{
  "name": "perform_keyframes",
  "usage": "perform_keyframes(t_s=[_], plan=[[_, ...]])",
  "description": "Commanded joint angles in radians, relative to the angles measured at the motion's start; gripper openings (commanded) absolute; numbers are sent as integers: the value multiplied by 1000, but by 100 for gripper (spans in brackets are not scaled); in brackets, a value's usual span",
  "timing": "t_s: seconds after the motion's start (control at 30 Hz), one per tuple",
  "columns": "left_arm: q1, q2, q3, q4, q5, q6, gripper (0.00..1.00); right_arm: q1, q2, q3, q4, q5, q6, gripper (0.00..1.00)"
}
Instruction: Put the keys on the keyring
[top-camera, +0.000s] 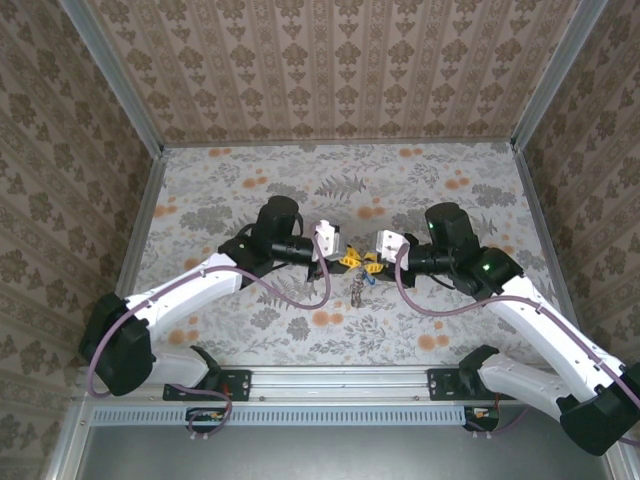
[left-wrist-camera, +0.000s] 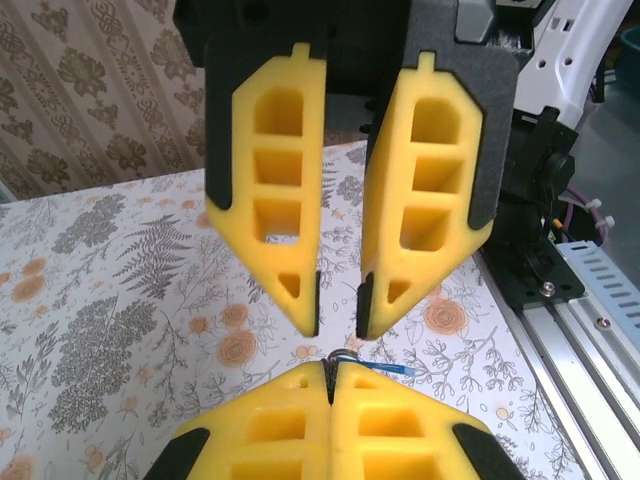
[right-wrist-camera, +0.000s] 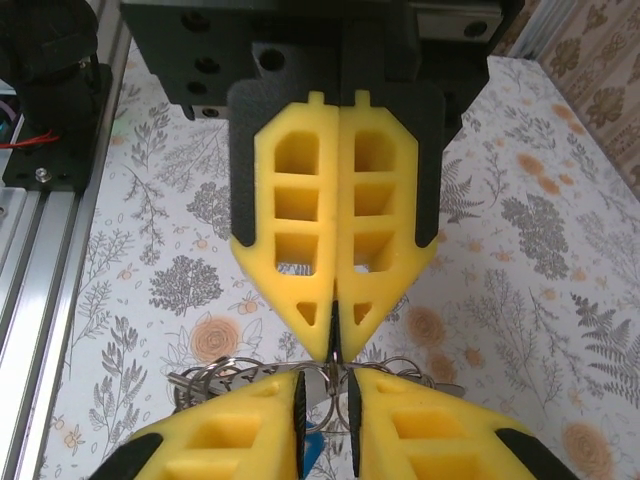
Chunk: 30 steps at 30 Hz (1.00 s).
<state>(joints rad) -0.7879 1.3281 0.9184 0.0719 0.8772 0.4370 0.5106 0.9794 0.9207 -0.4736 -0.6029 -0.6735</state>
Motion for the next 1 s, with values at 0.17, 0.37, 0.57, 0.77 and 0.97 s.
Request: perform_keyframes(t_s=[0.17,0.37,0.57,0.77,0.97], plan=[[28,-30,-46,220,113,-110,0,-6,-1,-26,17,-19,32,20],[28,-20,-73,317,156,-153,0,-6,13,-39,53,5,54,25],[26,-18,-74,311,167,-137,0,-25,-18,-50,76,-21,63,26],[19,-17,-47,217,169,-66,0,-61,-46,-42,68,-57,71,25],[11,-9,-39,221,177,-63,0,-61,-18,-34,82,-136,86,27]])
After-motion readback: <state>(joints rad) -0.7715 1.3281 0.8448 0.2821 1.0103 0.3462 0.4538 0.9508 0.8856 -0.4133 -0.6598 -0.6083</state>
